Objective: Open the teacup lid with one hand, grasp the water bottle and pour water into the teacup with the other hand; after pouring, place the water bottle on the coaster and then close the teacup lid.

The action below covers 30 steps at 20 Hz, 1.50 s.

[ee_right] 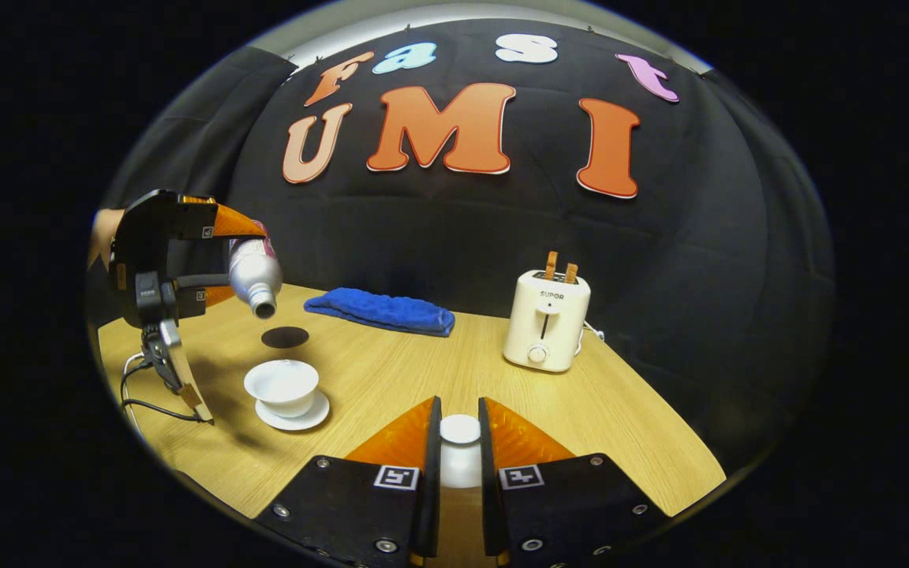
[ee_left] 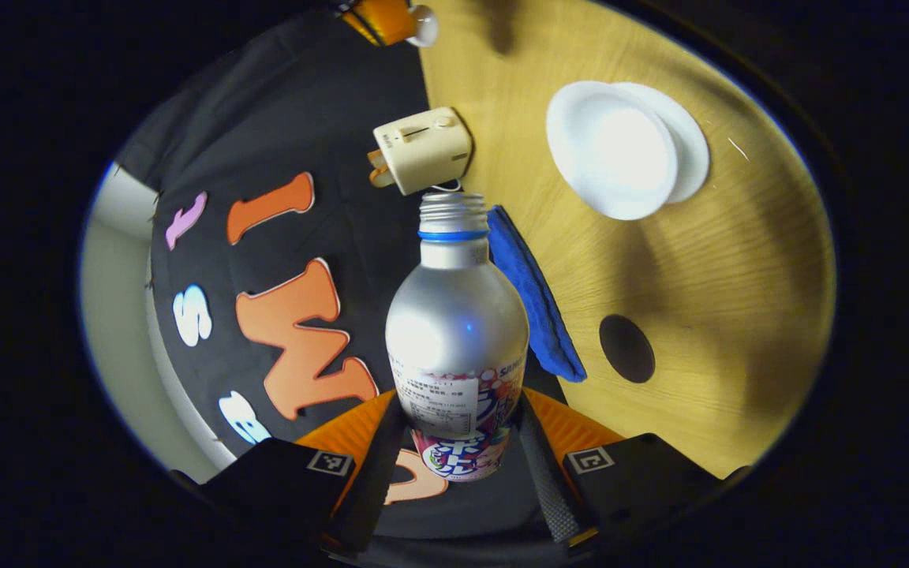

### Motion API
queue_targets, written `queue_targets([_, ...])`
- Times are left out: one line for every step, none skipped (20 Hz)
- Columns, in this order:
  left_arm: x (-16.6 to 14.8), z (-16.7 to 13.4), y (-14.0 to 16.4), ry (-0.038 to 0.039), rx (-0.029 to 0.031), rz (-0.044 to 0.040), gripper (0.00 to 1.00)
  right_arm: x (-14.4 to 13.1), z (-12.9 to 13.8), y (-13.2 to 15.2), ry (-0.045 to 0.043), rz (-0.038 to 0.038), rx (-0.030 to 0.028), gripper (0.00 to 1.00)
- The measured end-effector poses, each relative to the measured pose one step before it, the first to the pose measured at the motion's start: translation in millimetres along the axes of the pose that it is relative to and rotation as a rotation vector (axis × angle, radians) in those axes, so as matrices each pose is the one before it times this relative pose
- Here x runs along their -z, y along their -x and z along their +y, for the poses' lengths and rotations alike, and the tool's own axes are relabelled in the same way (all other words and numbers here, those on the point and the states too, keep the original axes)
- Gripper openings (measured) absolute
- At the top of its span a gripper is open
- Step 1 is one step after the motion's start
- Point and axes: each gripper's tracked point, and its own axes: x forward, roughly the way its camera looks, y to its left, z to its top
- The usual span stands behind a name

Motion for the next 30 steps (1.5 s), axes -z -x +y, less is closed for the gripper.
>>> queue_targets([3.35,5.37,2.09,0.06829,-0.0243,0.004,0.83,-3.55,2.93,-0.96,-0.00234,-0.00453,-0.00431,0.19])
queue_targets([4.39,7.82,1.67,0.06563,-0.02339,0.00987,0.83,-5.6,1.34,-1.15,-0.00218,-0.01176,0.00165,0.23])
queue_targets([4.52,9.23,2.63,0.06322,-0.03368,0.00999,0.83,-5.61,3.1,0.79,-0.00218,-0.01636,-0.00036,0.23])
queue_targets([1.01,11.13,1.0,0.06239,-0.03596,0.00011,0.88,-7.24,3.19,0.9,-0.0028,-0.01854,-0.00429,0.23])
queue_targets([-0.91,9.96,1.99,0.0713,-0.03332,-0.00341,0.83,-7.32,3.52,0.12,-0.00426,-0.01679,-0.00523,0.23])
queue_targets([2.59,10.02,3.95,0.07571,-0.03026,0.00467,0.83,-5.78,2.49,-1.13,-0.00479,-0.01276,-0.00531,0.23])
queue_targets([2.42,8.17,1.22,0.0763,-0.02447,0.00772,0.83,-4.77,3.32,-0.01,-0.00328,-0.0103,-0.00359,0.23])
queue_targets([1.77,8.37,0.11,0.07675,-0.02652,0.00116,0.83,-5.21,2.56,-1.1,0.00039,-0.00998,-0.0029,0.23])
queue_targets([0.31,3.79,-2.15,0.0756,-0.01579,0.00691,0.83,-4.15,2.31,-0.99,0.00427,-0.00599,-0.00184,0.23])
queue_targets([1.98,7.67,-0.81,0.06707,-0.02428,-0.00825,0.83,-3.98,1.54,-1.55,0.00297,-0.00659,0.00226,0.22])
queue_targets([0.0,5.53,-1.45,0.07134,-0.02649,0.00792,0.82,-4.07,2.63,-1.03,0.00204,-0.00405,-0.00143,0.23])
queue_targets([3.84,2.71,0.94,0.07936,-0.0089,0.00646,0.83,-2.3,3.91,-0.95,-0.00103,-0.00464,-0.00521,0.23])
queue_targets([0.99,1.86,-1.26,0.08348,-0.00747,0.00225,0.83,-3.49,3.54,-1.11,-0.00126,-0.00319,-0.00646,0.23])
queue_targets([5.01,1.44,-0.35,0.08154,-0.00053,0.00823,0.82,-0.02,3.22,-0.83,-0.00094,0.00141,-0.00589,0.23])
queue_targets([5.73,-2.54,-1.51,0.07682,-0.00103,0.00676,0.82,-1.76,3.5,-1.32,0.00256,-0.00068,-0.00355,0.23])
queue_targets([6.39,1.23,-7.06,0.07277,-0.00202,0.01268,0.82,-1.78,3.1,-2.01,0.0049,-0.00189,-0.00403,0.23])
queue_targets([5.78,1.42,-6.02,0.07415,-0.00826,0.01314,0.82,-1.63,3.38,-1.4,0.00603,-0.00282,-0.00574,0.23])
queue_targets([9.22,2.98,-5.57,0.08142,-0.01258,0.02988,0.82,-2.93,2.4,-2.45,0.0023,-0.00537,-0.00447,0.23])
queue_targets([5.96,-0.25,-4.6,0.08962,0.00739,0.02299,0.82,-0.7,4.39,-1.44,-0.00126,-0.00056,-0.00773,0.23])
queue_targets([6.97,0.35,-1.2,0.07507,-0.00026,0.02212,0.82,-1.8,2.19,-2.4,-0.00186,-0.00464,-0.00154,0.23])
queue_targets([7.28,1.43,-2.54,0.05728,-0.00771,0.01843,0.83,-1.03,2.25,-2.89,0.00138,-0.00195,-0.00748,0.23])
queue_targets([5.97,0.48,-9.14,0.04804,-0.00028,0.0179,0.82,0.32,3.91,-2.83,0.00024,-0.00247,-0.00836,0.23])
queue_targets([4.61,1.18,-4.53,0.04381,0.0042,0.01505,0.82,-0.6,2.81,-3.07,-0.00194,-0.00061,-0.00762,0.23])
queue_targets([7.45,0.43,-6.12,0.03835,0.00487,0.02084,0.83,1.51,3.72,-3.06,-0.00348,0.00339,-0.00934,0.23])
queue_targets([7.27,0.23,-6.46,0.03366,0.00679,0.02015,0.82,0.52,2.57,-3.29,-0.00369,0.00353,-0.00709,0.23])
queue_targets([10.59,2.22,-7.75,0.02052,-0.00277,0.02739,0.82,1.71,2.99,-3.39,-0.0034,0.00408,-0.00756,0.23])
queue_targets([9.68,3.97,-5.89,0.01708,-0.0152,0.0309,0.83,2.95,1.41,-3.93,-0.00481,0.00969,-0.00159,0.23])
queue_targets([9.79,-1.51,-4.6,0.0374,0.01438,0.02358,0.83,3.23,0.78,-2.64,-0.0023,0.01224,-0.00442,0.23])
queue_targets([5.47,-0.34,-2.51,0.03035,0.00515,0.02451,0.83,2.26,1.48,-2.98,-0.00138,0.00319,-0.00308,0.23])
queue_targets([10.06,2.57,-4.63,0.02177,0.002,0.02269,0.82,2.04,0.48,-2.74,0.00059,0.00473,-0.00258,0.23])
